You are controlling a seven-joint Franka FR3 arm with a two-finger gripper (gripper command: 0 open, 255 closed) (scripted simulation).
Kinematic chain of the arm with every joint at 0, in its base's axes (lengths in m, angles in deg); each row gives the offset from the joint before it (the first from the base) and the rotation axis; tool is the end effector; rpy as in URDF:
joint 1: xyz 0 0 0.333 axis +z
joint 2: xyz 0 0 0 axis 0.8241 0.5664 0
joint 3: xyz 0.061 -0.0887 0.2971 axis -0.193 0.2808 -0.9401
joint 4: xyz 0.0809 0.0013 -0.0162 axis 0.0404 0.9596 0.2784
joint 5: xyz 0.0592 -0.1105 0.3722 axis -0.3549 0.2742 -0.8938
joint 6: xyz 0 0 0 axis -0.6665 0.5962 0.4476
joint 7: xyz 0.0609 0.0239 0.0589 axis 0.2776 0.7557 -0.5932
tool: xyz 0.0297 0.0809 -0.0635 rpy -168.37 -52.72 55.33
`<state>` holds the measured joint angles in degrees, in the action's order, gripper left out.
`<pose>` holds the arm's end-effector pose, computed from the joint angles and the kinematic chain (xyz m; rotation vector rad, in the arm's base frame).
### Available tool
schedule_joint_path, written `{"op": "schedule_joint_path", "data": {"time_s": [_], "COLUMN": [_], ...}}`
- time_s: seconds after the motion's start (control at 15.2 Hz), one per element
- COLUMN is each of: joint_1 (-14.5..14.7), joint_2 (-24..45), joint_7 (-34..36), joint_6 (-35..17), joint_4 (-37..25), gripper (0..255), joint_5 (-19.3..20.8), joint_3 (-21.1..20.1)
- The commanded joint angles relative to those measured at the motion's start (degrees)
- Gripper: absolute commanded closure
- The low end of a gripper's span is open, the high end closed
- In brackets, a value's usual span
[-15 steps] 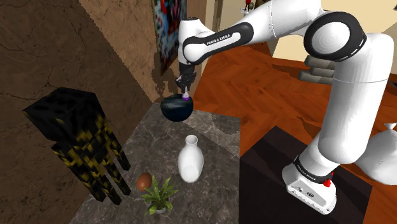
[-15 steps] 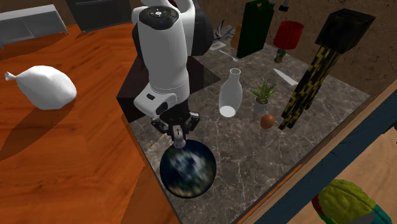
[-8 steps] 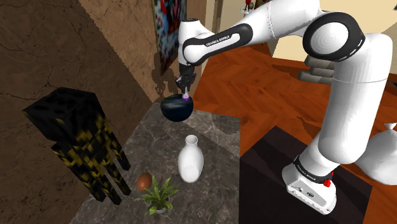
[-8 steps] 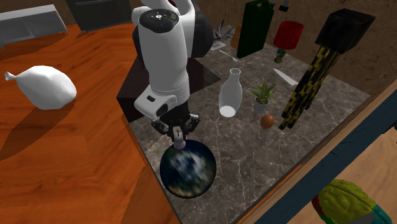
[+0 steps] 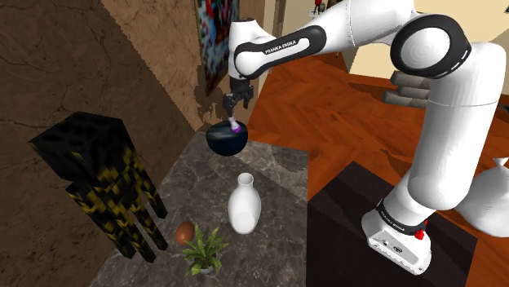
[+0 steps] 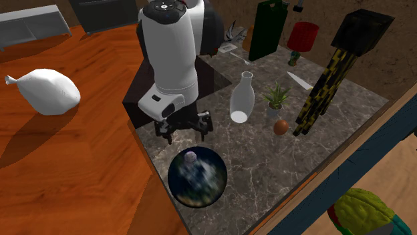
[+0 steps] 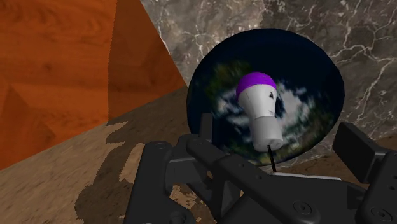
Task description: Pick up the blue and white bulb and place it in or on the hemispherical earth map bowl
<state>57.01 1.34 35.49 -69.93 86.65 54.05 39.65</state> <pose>0.6408 0.1678 0.3973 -3.1179 -0.2172 -0.0910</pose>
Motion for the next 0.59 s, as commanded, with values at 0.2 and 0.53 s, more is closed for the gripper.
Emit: {"op": "schedule_joint_path", "data": {"time_s": [0.2,0.53], "joint_1": [-0.12,-0.11], "joint_2": [-2.08,-2.08], "joint_7": [-0.29,-0.29], "joint_6": [4.13,4.13], "joint_4": [-2.09,-2.09], "gripper": [0,0], "joint_5": [-0.66,-0.66], "joint_3": [-0.30,-0.30]}}
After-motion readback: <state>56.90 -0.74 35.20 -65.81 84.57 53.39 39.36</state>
